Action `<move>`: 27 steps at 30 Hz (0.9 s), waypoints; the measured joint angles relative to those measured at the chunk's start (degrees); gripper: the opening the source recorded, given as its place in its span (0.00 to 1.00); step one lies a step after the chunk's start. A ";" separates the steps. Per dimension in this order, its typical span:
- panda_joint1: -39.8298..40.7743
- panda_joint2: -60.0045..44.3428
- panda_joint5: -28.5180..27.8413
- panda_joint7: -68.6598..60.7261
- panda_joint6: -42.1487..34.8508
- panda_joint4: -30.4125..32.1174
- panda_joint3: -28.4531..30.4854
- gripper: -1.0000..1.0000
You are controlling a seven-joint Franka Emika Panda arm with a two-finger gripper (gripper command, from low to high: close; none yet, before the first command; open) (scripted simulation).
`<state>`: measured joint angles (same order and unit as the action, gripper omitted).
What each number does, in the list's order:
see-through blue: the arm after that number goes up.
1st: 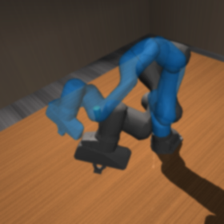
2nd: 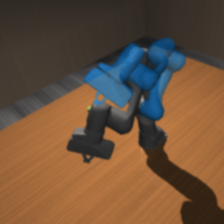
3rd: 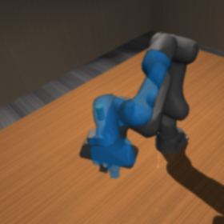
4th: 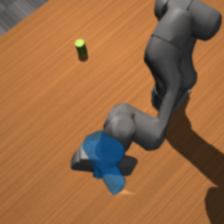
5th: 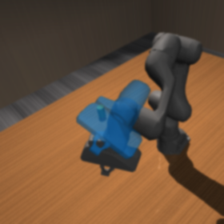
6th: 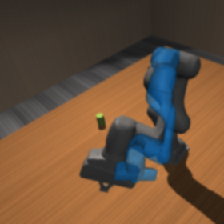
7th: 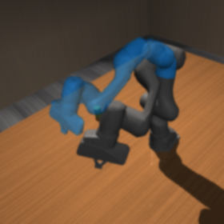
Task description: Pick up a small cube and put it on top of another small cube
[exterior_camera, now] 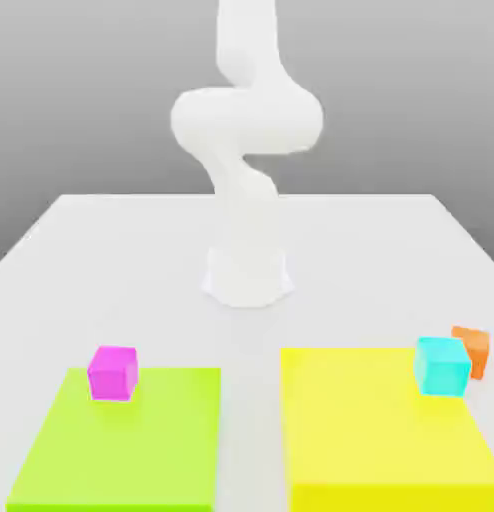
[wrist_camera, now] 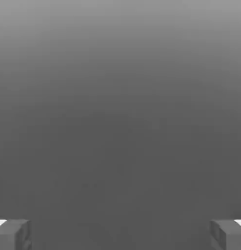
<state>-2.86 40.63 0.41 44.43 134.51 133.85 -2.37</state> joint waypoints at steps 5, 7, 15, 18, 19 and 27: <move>-5.83 -10.59 0.48 -2.60 5.61 4.25 -5.32 0.50; -8.04 -14.67 0.49 -3.48 7.79 5.90 -7.56 0.50; -16.36 -31.19 -1.48 -5.54 16.50 12.50 -17.13 0.50; -20.83 -37.64 -3.75 -5.23 19.72 14.95 -20.42 0.50; -22.02 -39.83 -4.79 -4.91 20.78 15.77 -21.13 0.50; -32.61 -57.16 -19.54 4.35 31.23 16.68 -14.59 0.50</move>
<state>-35.47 -16.52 -19.13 48.78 165.75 150.53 -16.97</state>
